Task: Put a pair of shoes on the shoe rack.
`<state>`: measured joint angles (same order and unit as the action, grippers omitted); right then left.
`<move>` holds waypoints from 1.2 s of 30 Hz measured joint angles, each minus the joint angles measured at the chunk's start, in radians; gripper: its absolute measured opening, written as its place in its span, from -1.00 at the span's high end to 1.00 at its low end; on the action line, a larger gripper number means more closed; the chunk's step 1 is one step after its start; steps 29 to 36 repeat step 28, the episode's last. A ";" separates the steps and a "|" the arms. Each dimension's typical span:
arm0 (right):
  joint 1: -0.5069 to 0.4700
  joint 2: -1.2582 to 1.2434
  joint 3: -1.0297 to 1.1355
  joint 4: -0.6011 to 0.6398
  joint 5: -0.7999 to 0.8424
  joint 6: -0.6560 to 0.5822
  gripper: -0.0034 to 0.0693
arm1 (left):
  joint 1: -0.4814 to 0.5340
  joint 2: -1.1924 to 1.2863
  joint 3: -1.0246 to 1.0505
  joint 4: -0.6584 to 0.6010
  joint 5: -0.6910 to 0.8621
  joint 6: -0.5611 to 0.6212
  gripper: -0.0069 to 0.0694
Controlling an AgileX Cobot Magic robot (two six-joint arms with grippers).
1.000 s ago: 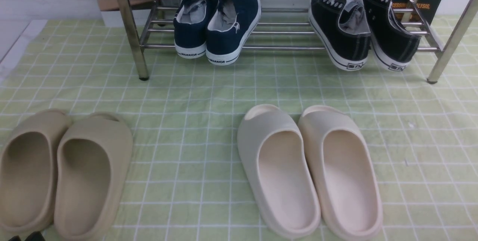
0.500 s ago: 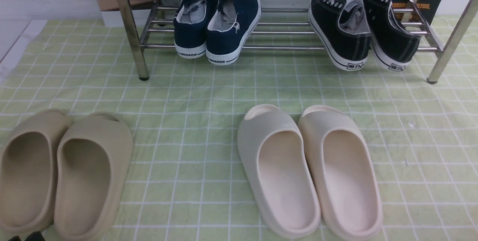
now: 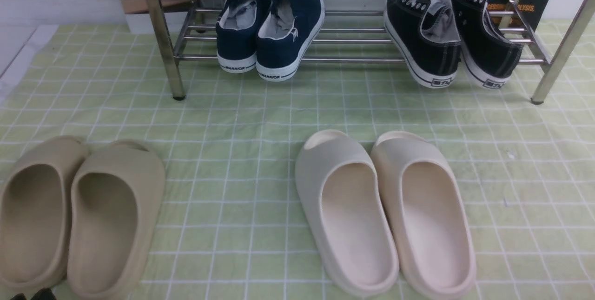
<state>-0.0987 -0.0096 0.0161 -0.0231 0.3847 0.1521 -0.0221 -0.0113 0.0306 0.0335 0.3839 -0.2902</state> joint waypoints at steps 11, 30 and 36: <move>0.000 0.000 0.000 0.000 0.000 0.000 0.84 | 0.000 0.000 0.000 0.000 0.000 0.000 0.19; 0.000 0.000 0.000 0.000 0.000 0.000 0.79 | 0.000 0.000 0.000 0.000 0.000 0.000 0.19; 0.000 0.000 0.000 0.000 0.000 0.000 0.79 | 0.000 0.000 0.000 0.000 0.000 0.000 0.19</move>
